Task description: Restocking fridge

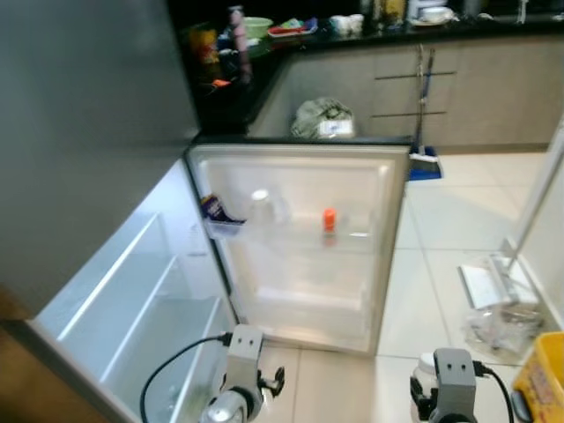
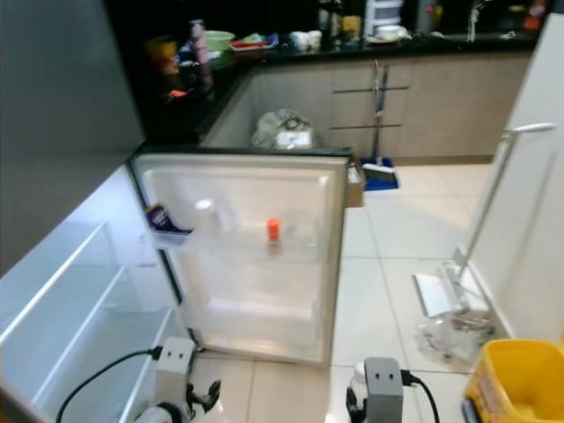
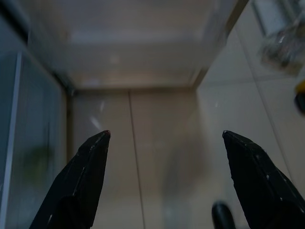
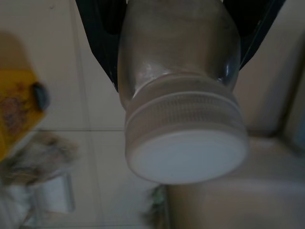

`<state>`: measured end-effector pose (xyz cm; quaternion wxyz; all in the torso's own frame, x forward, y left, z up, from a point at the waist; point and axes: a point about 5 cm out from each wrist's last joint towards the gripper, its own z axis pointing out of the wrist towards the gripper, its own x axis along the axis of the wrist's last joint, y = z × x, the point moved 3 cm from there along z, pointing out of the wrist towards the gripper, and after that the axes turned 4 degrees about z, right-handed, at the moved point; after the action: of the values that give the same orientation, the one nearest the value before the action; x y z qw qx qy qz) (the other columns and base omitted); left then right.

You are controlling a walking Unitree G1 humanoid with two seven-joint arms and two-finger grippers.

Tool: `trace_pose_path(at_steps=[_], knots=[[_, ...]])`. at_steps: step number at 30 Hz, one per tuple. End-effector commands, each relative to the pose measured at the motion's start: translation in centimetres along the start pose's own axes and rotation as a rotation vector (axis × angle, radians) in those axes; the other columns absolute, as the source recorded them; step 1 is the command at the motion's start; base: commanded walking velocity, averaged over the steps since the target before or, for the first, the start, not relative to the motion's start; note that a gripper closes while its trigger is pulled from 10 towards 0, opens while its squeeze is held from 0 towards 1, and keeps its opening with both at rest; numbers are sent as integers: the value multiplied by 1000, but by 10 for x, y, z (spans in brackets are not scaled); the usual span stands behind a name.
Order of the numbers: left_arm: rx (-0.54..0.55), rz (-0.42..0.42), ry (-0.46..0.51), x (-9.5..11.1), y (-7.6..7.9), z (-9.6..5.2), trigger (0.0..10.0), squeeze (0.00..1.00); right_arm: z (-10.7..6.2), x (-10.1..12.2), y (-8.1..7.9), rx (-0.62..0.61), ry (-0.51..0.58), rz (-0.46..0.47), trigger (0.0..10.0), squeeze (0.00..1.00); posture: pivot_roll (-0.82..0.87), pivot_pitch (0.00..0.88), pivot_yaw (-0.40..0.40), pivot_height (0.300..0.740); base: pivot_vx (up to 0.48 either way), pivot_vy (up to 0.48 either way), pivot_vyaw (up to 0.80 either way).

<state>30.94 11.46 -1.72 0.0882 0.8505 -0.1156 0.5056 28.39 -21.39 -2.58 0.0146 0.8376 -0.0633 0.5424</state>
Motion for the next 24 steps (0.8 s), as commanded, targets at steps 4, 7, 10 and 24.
trace_pose_path(at_steps=[4,7,10,24], knots=[[21,-1,-35,-12,-8,-4,10000,0,0,-1,-9,18,1,16,10000,0,-134,82,92,740,292,0,0],[20,-1,-34,-12,-8,-4,10000,0,0,0,-9,20,5,15,10000,0,-134,82,92,740,284,0,0],[19,-1,-32,-11,-7,-4,10000,0,0,0,-9,22,8,16,10000,0,-132,84,93,740,282,0,0],[23,-2,-31,-11,-8,-4,10000,0,0,1,-15,51,8,-37,10000,0,-130,95,91,740,277,0,172]])
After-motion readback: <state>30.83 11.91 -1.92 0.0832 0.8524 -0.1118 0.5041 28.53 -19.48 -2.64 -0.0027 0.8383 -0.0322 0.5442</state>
